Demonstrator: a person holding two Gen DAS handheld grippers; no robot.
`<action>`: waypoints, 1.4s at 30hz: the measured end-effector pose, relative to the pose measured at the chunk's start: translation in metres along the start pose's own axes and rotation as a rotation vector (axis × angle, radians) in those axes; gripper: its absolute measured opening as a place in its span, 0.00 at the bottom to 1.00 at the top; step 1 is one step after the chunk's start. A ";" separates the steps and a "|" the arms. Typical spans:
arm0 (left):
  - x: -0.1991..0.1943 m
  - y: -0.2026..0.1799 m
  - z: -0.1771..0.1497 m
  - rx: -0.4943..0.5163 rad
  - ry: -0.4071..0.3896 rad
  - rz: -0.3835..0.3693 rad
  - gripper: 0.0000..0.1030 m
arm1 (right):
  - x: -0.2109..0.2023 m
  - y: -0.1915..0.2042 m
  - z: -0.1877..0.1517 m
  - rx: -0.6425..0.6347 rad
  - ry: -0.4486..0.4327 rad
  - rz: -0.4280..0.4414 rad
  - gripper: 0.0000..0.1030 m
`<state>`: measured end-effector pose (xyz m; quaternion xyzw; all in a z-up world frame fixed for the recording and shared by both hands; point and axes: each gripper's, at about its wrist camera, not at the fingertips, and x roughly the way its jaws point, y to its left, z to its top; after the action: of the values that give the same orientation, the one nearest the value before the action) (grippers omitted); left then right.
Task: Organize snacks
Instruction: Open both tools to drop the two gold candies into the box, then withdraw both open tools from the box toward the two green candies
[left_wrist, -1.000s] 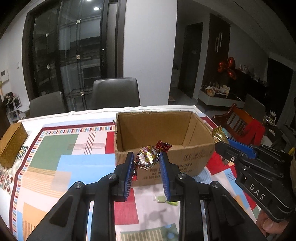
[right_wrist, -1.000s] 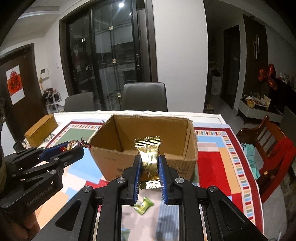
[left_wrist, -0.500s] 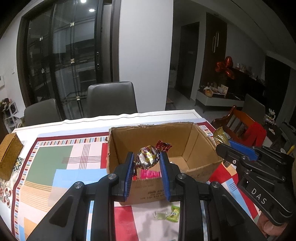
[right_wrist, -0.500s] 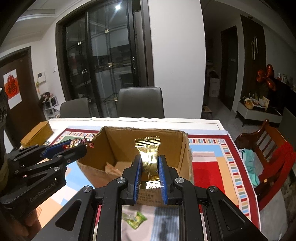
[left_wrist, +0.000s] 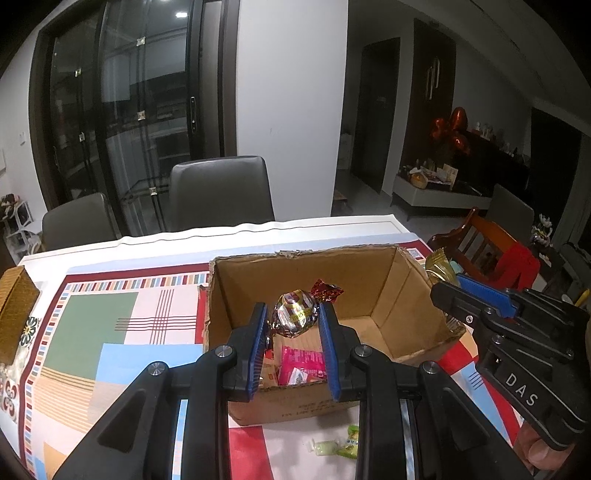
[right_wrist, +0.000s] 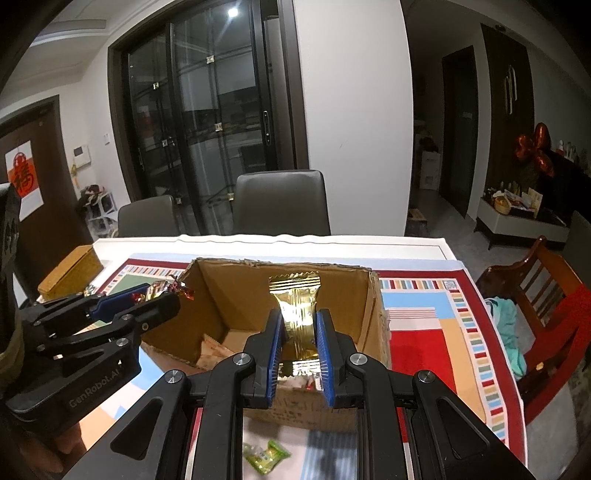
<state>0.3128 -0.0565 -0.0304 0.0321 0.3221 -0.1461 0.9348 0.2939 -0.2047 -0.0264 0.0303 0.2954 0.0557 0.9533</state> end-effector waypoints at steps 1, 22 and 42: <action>0.002 0.000 0.001 0.000 0.001 0.001 0.27 | 0.002 -0.001 0.000 0.001 0.001 0.001 0.19; 0.015 0.002 -0.001 0.007 0.004 0.043 0.54 | 0.023 -0.006 -0.004 0.009 0.008 -0.007 0.57; -0.018 0.004 -0.011 -0.003 -0.041 0.098 0.78 | -0.015 0.000 -0.008 -0.014 -0.044 -0.074 0.75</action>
<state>0.2935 -0.0465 -0.0285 0.0432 0.3013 -0.1001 0.9473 0.2774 -0.2064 -0.0248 0.0138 0.2747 0.0221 0.9612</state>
